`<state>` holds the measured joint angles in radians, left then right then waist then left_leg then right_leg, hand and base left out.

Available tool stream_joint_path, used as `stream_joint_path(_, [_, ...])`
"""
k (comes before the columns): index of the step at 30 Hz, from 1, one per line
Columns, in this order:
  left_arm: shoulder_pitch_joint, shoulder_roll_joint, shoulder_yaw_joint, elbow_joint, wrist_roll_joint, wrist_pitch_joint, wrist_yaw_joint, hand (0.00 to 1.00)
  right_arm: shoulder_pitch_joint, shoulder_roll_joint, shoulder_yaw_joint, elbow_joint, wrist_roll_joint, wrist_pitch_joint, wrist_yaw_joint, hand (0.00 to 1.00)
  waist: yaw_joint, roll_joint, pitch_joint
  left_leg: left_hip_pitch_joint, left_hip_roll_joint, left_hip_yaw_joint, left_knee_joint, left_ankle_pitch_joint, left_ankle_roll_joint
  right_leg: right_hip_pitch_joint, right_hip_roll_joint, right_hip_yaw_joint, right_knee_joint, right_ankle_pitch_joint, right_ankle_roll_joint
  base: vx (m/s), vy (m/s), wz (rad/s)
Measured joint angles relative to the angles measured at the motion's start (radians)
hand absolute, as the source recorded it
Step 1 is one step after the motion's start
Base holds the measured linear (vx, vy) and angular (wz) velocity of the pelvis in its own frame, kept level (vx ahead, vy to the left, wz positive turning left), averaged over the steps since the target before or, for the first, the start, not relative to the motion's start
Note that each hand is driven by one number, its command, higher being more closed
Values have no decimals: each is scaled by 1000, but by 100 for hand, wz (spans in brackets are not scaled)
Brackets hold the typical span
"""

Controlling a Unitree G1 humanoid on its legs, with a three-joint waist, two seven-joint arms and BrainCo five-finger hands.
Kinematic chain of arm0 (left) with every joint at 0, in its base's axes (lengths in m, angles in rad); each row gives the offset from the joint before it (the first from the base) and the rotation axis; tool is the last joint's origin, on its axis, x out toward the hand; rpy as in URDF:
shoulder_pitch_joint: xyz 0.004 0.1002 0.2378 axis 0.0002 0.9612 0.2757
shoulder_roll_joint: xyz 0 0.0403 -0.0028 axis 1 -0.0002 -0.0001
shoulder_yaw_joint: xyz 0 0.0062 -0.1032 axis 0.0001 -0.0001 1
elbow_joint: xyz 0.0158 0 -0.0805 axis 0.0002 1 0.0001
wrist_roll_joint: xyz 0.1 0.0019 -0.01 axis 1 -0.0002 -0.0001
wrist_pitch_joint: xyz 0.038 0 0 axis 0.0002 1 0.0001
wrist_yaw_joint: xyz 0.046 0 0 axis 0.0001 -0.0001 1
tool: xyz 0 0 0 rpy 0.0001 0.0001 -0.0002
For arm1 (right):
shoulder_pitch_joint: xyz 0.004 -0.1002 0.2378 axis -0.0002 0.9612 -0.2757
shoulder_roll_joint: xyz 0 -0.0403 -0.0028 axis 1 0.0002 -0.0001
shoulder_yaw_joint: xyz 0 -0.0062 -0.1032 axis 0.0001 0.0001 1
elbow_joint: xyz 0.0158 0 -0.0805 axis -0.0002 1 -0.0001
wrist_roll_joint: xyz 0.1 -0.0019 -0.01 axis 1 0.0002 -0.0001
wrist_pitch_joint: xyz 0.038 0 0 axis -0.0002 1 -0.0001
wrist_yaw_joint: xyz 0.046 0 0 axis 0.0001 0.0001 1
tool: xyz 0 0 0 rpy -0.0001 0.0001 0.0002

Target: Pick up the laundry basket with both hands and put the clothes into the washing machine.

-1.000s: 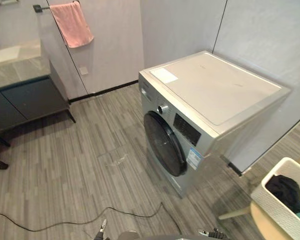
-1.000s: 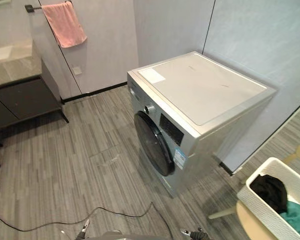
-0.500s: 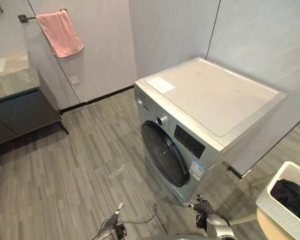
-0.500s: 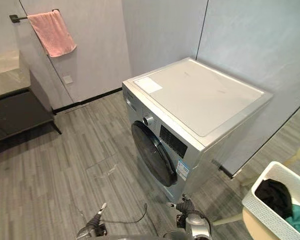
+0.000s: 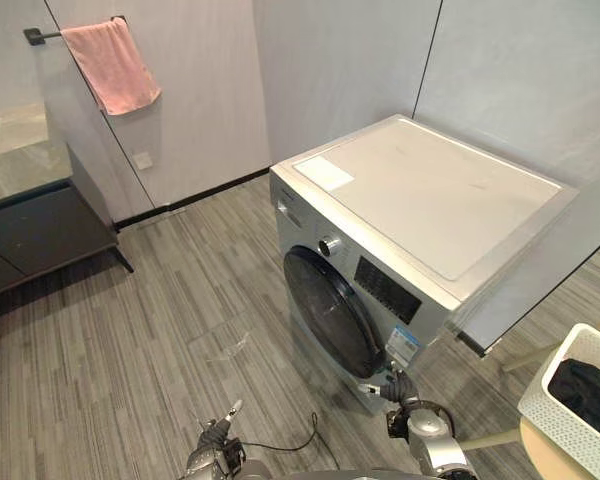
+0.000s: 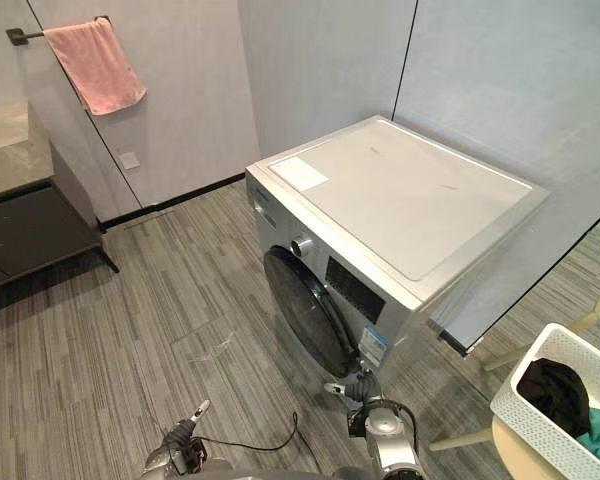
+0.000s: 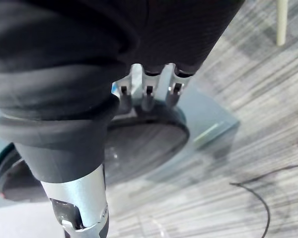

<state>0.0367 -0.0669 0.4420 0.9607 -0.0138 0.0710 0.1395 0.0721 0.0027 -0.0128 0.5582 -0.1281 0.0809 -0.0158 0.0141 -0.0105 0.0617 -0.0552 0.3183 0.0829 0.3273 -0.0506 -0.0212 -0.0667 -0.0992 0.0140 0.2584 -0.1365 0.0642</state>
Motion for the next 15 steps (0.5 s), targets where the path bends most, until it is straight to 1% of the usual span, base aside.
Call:
stream_joint_path(1, [6, -25, -10, 15, 7, 0, 0, 0, 16, -30, -4, -3, 0, 2, 1, 0, -8, 39, -21, 27, -5, 19, -89, 71, -84, -5, -12, 1, -12, 6, 47, 120, 493, 20])
stream_joint_path(2, [4, -22, -16, 22, 13, 1, 0, 0, 23, -31, -5, -4, 0, 3, 2, 0, -13, 37, -25, 45, -22, 31, -128, 53, -110, 4, -29, 2, -30, 16, 63, 138, 624, 31])
stream_joint_path(3, [5, -8, -33, 24, 27, 4, -2, 0, 31, -27, -9, -8, 1, 5, 3, 0, -27, 17, -26, 77, -59, 63, -198, 33, -140, 14, -66, 1, -68, 36, 95, 77, 407, 26])
stream_joint_path(4, [4, 5, -52, 26, 33, 4, -3, 0, 32, -19, -9, -15, 1, 5, 1, 0, -29, 6, -27, 85, -78, 75, -224, 28, -146, 13, -82, 5, -85, 48, 105, 48, 448, 13])
stream_joint_path(5, [5, 32, -80, 30, 44, 5, -4, 0, 33, 6, -3, -32, 2, 5, 2, 0, -27, -8, -27, 92, -113, 98, -258, 27, -147, 12, -110, 27, -121, 75, 111, 6, 330, -19])
stream_joint_path(6, [15, 55, -93, 31, 55, 5, -4, 0, 29, 25, 4, -51, 3, 5, 2, 0, -22, -28, -35, 104, -134, 125, -268, 27, -147, 14, -129, 51, -150, 111, 114, -17, 293, -40])
stream_joint_path(8, [29, 78, -93, 31, 56, 3, -3, 0, 28, 33, 18, -90, 22, -3, 0, 0, -7, -32, -39, 129, -145, 162, -281, 27, -146, 18, -133, 84, -176, 150, 111, -42, 119, -55])
stream_joint_path(9, [36, 95, -88, 31, 56, 2, -2, 0, 24, 31, 19, -118, 22, -14, -3, 0, 3, -35, -41, 144, -148, 187, -294, 26, -145, 16, -133, 98, -193, 166, 109, -99, 14, -56])
stream_joint_path(10, [40, 112, -85, 32, 57, 1, -1, 0, 11, 27, 18, -140, 21, -17, -5, 0, 1, -36, -42, 145, -149, 200, -305, 24, -141, 7, -131, 99, -201, 167, 113, -134, -4, -48])
stream_joint_path(11, [41, 118, -84, 33, 58, 1, 0, 0, 8, 23, 18, -153, 21, -17, -7, 0, 1, -36, -42, 144, -149, 205, -315, 24, -141, 5, -130, 99, -210, 166, 115, -138, -81, -39])
stream_joint_path(12, [45, 126, -77, 45, 66, 0, 0, 0, 2, 10, 18, -179, 21, -19, -8, 0, 3, -37, -44, 141, -148, 211, -323, 27, -144, -5, -130, 101, -232, 163, 128, -139, -113, -27])
stream_joint_path(14, [45, 120, -75, 75, 68, 6, 6, 0, 6, -28, 8, -220, 21, -23, -23, 0, -3, -23, -48, 137, -140, 212, -338, 37, -149, -9, -118, 102, -242, 168, 135, -131, -120, -11])
stream_joint_path(15, [56, 85, -69, 75, 79, 7, 7, 0, 16, -61, -20, -253, 21, -27, -37, 0, -4, 4, -51, 139, -138, 210, -365, 48, -155, -17, -114, 100, -243, 168, 135, -84, -71, 3])
